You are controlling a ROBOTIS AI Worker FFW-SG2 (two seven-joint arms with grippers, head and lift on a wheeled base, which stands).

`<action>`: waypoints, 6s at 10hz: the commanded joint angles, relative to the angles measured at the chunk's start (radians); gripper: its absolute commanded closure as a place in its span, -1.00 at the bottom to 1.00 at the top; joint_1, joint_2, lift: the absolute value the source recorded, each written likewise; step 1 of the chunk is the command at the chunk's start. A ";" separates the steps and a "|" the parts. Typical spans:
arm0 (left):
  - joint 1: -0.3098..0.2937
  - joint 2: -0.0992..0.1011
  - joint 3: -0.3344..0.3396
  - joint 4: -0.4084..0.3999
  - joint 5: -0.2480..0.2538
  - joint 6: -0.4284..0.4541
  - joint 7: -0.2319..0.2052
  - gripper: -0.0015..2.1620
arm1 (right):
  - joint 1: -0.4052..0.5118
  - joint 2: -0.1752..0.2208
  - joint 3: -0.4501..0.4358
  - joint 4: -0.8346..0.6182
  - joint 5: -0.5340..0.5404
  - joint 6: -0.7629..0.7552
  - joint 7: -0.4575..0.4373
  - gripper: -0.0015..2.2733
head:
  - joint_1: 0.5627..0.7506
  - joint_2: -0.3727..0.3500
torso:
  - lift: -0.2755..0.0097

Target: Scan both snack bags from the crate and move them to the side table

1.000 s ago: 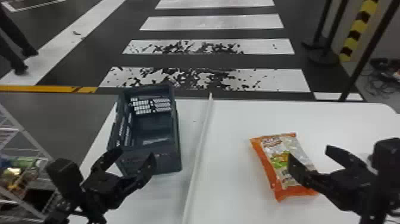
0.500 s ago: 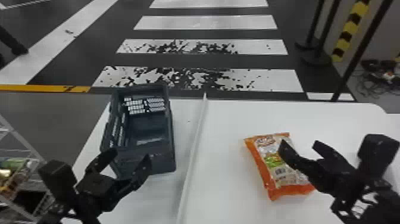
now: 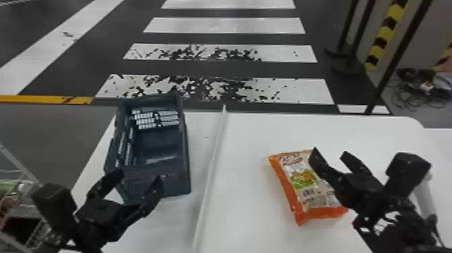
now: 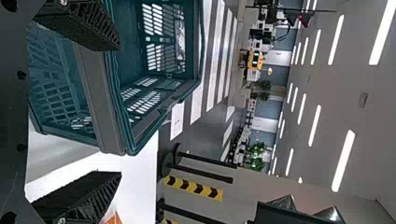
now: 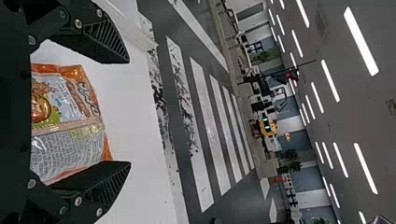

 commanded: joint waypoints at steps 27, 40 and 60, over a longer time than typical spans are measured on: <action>-0.009 -0.005 -0.006 0.025 0.002 0.002 0.000 -0.96 | -0.021 -0.032 -0.035 0.080 0.116 0.127 0.091 0.90 | 0.41 0.04 | 0.24; -0.009 0.001 -0.006 0.025 0.002 0.002 0.000 -0.96 | -0.097 -0.037 0.011 0.204 0.183 0.133 0.088 0.90 | 0.41 0.24 | 0.24; -0.015 -0.003 -0.005 0.040 0.003 0.002 0.000 -0.96 | 0.078 -0.120 -0.356 -0.081 0.087 0.198 0.172 -0.91 | 0.41 -0.33 | 0.24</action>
